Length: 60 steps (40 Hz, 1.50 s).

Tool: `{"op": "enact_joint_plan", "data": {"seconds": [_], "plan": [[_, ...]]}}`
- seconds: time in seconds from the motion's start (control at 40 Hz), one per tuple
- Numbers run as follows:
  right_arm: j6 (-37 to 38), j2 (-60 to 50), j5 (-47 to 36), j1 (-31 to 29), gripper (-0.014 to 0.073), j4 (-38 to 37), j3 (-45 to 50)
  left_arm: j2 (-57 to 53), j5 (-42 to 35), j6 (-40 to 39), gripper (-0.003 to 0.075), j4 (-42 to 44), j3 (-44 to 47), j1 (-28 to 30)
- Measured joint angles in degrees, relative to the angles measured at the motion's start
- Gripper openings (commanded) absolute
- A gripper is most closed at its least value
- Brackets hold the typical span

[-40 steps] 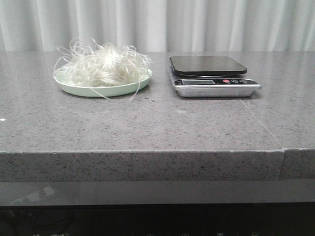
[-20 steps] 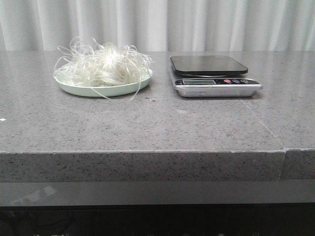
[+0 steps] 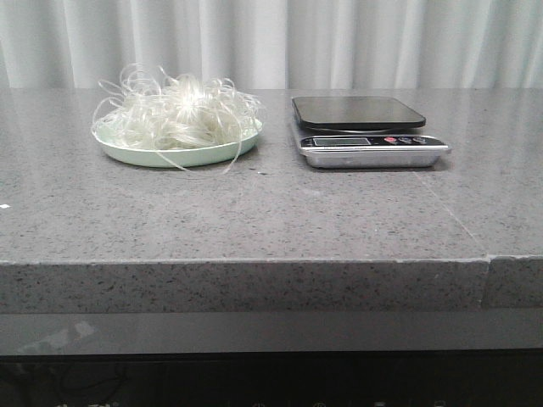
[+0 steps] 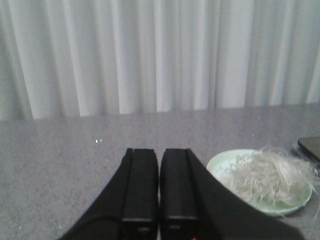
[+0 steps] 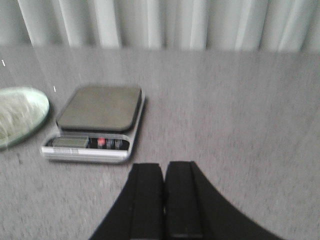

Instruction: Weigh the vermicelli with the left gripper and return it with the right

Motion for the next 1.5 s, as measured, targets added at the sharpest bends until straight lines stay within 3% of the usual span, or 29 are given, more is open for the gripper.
{"op": "enact_joint_plan", "data": {"seconds": [0.4, 0.5, 0.55, 0.68, 0.78, 1.1, 1.27, 1.5], "plan": [[0.0, 11.48, 2.84, 0.0, 0.0155, 0.0, 0.0, 7.14, 0.99, 0.0, 0.0155, -0.11, 3.12, 0.0], [0.0, 12.16, 2.84, 0.0, 0.02, 0.0, 0.0, 7.61, 0.99, 0.0, 0.0169, -0.19, 3.36, 0.0], [0.0, 12.27, 2.84, 0.0, 0.0259, 0.0, 0.0, 7.76, 0.99, 0.0, 0.0211, -0.19, 3.36, 0.0], [-0.75, 12.27, 2.84, 0.0, 0.0446, 0.0, 0.0, 7.8, 1.03, 0.0, 0.042, -0.19, 3.36, 0.0], [-0.99, 12.27, 2.84, 0.0, 0.05, 0.0, 0.0, 7.8, 1.44, 0.0, 0.0526, -0.19, 3.36, 0.0], [-0.97, 12.27, 2.84, 0.0, 0.0498, 0.0, 0.0, 11.54, 6.94, 0.4, 0.0529, -0.24, 1.04, 0.0], [-0.97, 12.27, 2.84, 0.0, 0.0498, 0.0, 0.0, 16.2, 7.91, 5.41, 0.0524, -4.11, -3.31, -0.42], [-0.97, 12.27, 2.84, 0.0, 0.0498, 0.0, 0.0, 23.53, 8.01, 10.0, 0.0524, -7.29, -8.43, -7.32]]}}
